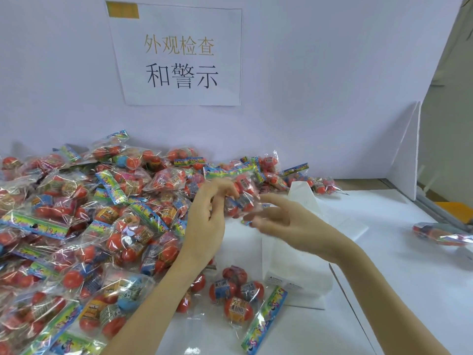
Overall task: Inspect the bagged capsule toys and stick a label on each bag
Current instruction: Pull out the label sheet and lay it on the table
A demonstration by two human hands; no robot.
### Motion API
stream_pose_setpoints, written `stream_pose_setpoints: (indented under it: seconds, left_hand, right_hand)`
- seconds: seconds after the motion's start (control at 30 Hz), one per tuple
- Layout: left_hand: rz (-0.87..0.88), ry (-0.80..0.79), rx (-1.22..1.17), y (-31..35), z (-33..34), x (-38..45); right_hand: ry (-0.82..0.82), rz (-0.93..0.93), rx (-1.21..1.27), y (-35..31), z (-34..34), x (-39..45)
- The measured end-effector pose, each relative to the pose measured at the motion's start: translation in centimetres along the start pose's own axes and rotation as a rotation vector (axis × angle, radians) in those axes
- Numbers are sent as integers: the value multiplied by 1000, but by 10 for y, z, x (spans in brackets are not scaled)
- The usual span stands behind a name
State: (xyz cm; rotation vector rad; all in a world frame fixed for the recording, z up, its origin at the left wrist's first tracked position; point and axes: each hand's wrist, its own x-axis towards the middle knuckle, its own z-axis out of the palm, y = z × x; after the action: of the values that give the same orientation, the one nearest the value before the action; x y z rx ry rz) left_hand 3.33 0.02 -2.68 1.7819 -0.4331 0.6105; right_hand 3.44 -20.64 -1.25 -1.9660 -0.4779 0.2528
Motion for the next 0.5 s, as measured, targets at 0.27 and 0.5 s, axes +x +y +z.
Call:
stream_pose_setpoints:
  seconds: [0.27, 0.5]
  left_hand:
    - [-190, -67, -51, 10, 10, -8]
    - [-35, -243, 115, 4, 21, -20]
  right_hand:
    - [-231, 173, -628, 19, -10, -5]
    - [35, 23, -282, 28, -11, 4]
